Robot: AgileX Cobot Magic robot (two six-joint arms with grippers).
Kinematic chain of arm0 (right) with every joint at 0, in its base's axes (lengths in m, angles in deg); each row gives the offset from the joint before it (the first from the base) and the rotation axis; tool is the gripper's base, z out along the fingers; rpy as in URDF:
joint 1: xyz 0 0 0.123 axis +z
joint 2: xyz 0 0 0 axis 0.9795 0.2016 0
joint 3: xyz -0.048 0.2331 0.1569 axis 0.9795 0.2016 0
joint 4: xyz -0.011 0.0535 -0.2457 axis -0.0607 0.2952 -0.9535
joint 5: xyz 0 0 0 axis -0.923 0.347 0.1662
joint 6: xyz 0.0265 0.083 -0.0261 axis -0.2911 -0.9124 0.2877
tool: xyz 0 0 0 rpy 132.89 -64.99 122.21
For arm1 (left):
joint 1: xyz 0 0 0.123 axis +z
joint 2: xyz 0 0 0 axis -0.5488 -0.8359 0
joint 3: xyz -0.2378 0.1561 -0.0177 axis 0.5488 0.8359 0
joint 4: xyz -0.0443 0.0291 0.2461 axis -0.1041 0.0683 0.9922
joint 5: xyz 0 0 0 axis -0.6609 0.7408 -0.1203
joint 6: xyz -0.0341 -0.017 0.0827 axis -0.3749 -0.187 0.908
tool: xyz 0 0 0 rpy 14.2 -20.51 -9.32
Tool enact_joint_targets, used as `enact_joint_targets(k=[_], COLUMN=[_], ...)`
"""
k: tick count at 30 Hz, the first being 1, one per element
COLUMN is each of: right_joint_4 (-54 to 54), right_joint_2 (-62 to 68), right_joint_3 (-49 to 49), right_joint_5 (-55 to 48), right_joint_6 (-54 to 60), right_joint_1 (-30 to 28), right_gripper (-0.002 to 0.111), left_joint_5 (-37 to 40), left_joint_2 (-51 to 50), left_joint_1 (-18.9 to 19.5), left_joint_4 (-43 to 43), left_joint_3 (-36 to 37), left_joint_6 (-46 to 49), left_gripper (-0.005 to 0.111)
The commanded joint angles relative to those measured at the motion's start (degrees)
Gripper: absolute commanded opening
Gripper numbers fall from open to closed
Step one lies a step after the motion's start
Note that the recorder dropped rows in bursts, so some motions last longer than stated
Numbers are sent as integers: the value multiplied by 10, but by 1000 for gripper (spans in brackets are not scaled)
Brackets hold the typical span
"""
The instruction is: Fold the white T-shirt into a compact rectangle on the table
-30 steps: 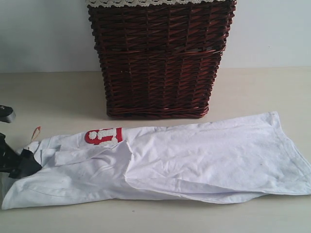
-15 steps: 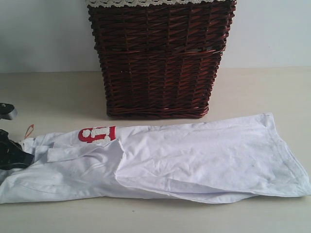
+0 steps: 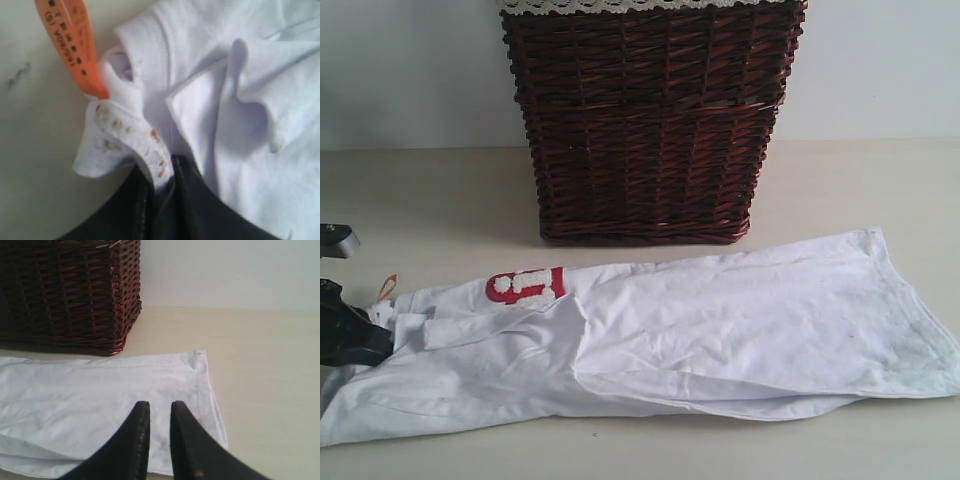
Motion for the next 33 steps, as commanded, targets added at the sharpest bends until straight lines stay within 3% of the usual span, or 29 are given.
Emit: enact_joint_targets(k=[1, 7, 10, 22, 27, 33], right_joint_4=[0, 0, 0, 0, 0, 0], right_joint_2=[-4, -4, -4, -4, -4, -4], right_joint_3=[3, 3, 3, 3, 3, 3], right_joint_5=[6, 6, 6, 6, 6, 6], right_joint_6=[3, 3, 3, 3, 3, 3], right_joint_1=[-1, -1, -1, -1, -1, -1], right_gripper=[16, 16, 16, 16, 16, 16], left_joint_5=[40, 40, 40, 58, 56, 119], left_joint_2=[5, 5, 4, 0, 0, 0], left_joint_1=[-1, -1, -1, 0, 23, 55], left_joint_4=[0, 0, 0, 2, -17, -42], left_joint_3=[5, 5, 5, 5, 5, 5], left_joint_6=[-5, -5, -6, -7, -36, -36], left_gripper=[7, 49, 64, 64, 64, 64])
